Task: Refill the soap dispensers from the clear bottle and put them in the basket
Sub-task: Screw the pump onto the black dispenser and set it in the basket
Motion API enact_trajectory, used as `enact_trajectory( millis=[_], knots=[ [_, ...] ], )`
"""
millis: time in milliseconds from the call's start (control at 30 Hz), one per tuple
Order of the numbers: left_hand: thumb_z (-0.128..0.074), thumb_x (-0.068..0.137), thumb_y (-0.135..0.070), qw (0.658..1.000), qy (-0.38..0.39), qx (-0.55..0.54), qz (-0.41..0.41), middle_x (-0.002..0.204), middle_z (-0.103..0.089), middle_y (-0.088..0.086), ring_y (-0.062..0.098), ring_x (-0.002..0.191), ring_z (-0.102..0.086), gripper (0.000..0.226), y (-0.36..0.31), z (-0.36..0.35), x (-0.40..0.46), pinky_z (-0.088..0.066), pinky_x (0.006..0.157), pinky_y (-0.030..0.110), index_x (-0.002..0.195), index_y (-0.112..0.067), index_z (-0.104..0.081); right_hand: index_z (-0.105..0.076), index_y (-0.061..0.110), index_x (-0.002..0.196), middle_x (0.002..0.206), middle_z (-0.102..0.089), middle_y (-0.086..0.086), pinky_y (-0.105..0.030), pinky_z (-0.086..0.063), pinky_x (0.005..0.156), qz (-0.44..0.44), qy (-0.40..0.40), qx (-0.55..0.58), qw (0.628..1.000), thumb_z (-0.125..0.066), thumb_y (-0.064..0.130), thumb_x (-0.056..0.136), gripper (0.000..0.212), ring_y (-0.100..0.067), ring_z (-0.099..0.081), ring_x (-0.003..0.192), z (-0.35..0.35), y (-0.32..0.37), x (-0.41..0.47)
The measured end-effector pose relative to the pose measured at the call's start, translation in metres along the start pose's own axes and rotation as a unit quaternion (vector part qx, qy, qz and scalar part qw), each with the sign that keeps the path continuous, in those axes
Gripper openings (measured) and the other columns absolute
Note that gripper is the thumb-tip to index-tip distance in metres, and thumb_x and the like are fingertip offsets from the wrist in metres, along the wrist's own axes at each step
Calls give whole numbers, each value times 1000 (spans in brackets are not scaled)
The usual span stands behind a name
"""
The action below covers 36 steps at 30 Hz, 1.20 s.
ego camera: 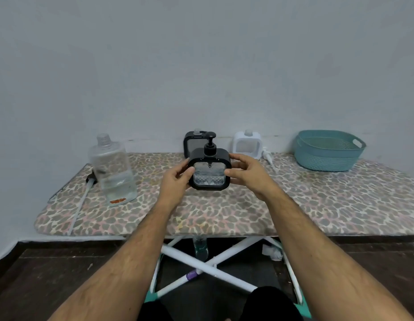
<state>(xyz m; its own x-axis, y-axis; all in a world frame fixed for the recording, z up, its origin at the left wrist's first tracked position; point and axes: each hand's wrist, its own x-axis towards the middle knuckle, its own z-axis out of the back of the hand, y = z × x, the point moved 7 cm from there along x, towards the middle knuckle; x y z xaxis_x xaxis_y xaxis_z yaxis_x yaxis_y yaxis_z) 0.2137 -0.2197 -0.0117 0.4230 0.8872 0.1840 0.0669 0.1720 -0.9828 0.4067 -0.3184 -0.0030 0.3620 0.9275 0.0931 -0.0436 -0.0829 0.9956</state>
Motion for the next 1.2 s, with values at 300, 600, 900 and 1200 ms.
enact_trajectory(
  millis=[300,600,900,1200],
  knots=[
    [-58,98,-11,997,55,-52,-16,117,-71,0,9,104,-69,33,-25,-122,49,-58,86,27,131,-13,-63,-60,15,133,115,-70,-13,-40,-59,91,29,-105,-14,994,-72,0,87,49,-25,-70,106,115,32,-3],
    [-59,98,-13,991,119,-55,-28,116,-71,4,13,103,-69,31,-38,-252,100,-59,84,29,128,-10,-64,-59,13,134,113,-69,-13,-43,-58,92,46,-208,-44,976,-75,4,85,52,-25,-71,104,234,48,-1],
    [-58,98,-14,984,167,-47,-45,109,-69,6,17,100,-68,21,-35,-369,152,-59,85,34,118,-10,-66,-62,23,123,106,-70,-6,-41,-60,89,60,-311,-89,944,-80,11,82,46,-21,-71,100,333,53,9],
    [-55,99,-24,971,237,12,-31,103,-73,9,24,102,-70,12,-21,-461,193,-54,96,46,97,-18,-65,-57,21,114,97,-64,5,-20,-41,64,5,-393,-268,880,-82,30,78,45,-2,-59,85,388,49,11]
  ],
)
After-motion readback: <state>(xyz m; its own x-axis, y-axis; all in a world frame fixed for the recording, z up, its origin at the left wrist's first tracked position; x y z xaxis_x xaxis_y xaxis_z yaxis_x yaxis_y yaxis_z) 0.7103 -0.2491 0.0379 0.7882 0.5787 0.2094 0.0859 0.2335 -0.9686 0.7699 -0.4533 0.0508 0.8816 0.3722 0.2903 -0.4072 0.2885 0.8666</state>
